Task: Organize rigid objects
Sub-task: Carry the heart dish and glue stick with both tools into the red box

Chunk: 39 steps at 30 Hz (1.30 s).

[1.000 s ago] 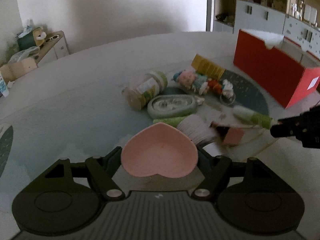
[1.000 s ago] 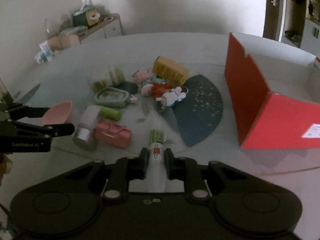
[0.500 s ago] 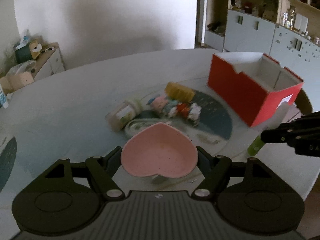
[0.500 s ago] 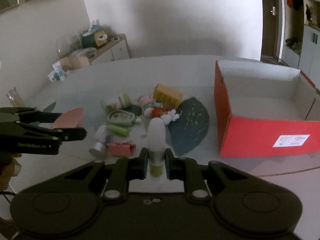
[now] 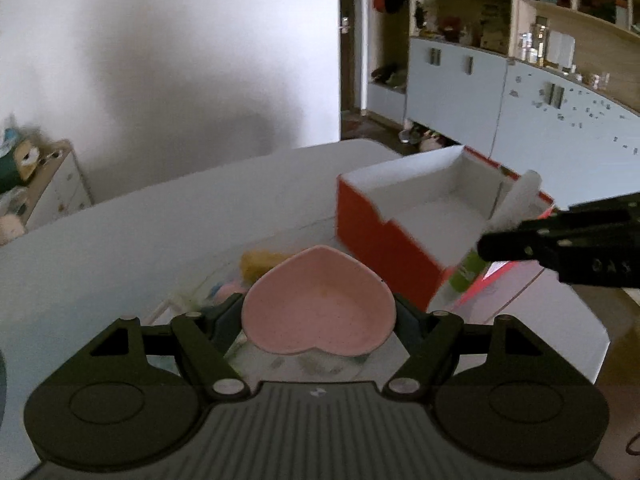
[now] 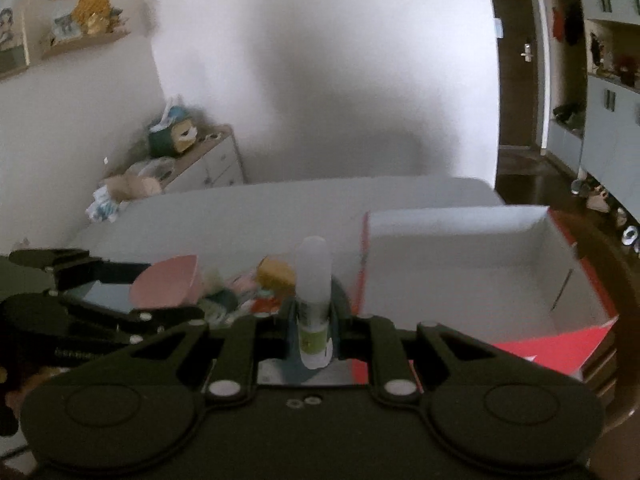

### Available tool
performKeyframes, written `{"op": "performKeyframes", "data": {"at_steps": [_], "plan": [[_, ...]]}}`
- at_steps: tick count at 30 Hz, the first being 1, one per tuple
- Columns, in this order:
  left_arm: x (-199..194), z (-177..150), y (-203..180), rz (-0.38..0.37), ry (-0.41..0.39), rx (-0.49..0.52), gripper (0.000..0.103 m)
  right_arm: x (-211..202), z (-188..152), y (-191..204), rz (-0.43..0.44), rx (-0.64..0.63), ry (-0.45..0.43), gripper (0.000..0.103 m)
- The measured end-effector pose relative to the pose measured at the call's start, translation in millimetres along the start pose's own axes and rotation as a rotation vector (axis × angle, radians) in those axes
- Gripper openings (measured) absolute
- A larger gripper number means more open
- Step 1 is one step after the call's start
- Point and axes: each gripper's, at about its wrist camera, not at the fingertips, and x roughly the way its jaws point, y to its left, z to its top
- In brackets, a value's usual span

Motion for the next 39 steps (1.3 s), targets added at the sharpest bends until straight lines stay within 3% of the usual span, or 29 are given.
{"op": "performKeyframes", "data": {"at_steps": [7,14,26,39], "plan": [[22.6,37.0,-40.3,-0.02,-0.02,0.034,0.077,-2.7,18.4,-49.9,-0.046,0.011,-0.039,0.016],[53.0,61.9,-78.0,-0.022,-0.011,0.075,0.077,7.9,20.1,-93.2,-0.084,0.021,-0.006,0.016],[126.6,79.4,-131.2,-0.035,0.095,0.128,0.078,40.6,3.7,-148.7,-0.122,0.028,0.105,0.016],[208.0,92.2,-163.3,-0.02,0.232,0.172,0.078,73.6,4.3,-179.0,-0.112,0.02,0.202,0.016]]}}
